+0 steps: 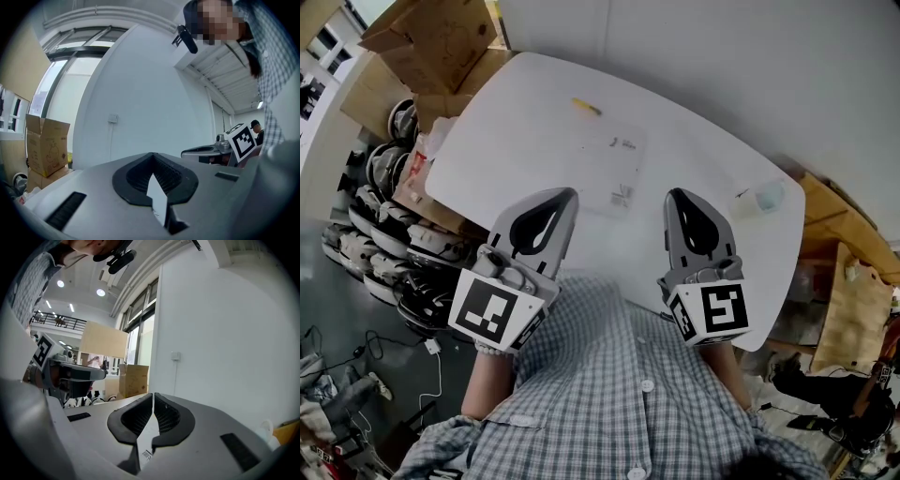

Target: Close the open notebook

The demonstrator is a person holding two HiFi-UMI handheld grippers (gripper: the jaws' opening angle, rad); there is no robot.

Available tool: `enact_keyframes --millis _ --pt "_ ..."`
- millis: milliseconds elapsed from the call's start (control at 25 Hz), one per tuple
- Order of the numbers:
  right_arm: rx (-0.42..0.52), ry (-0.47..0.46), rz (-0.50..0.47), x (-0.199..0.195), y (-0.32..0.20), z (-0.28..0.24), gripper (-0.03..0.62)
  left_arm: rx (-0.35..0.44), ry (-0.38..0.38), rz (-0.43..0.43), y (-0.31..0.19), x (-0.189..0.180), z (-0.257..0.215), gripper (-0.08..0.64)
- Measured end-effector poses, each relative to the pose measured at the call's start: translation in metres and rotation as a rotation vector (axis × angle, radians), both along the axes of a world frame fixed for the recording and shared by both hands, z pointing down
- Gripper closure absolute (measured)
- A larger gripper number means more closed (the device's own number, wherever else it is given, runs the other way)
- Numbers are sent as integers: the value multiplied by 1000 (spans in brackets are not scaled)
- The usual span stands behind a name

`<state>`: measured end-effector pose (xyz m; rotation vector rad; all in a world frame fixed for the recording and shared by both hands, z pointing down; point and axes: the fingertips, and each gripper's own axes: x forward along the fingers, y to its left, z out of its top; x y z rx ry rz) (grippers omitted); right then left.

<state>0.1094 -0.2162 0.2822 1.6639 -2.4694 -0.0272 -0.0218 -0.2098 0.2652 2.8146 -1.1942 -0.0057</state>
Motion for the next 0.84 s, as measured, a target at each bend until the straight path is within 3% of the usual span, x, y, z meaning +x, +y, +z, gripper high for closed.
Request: enact_keyframes --millis 840 --pt "-64 -33 1 -8 -1 12 565 -21 -4 -22 2 -12 7 561"
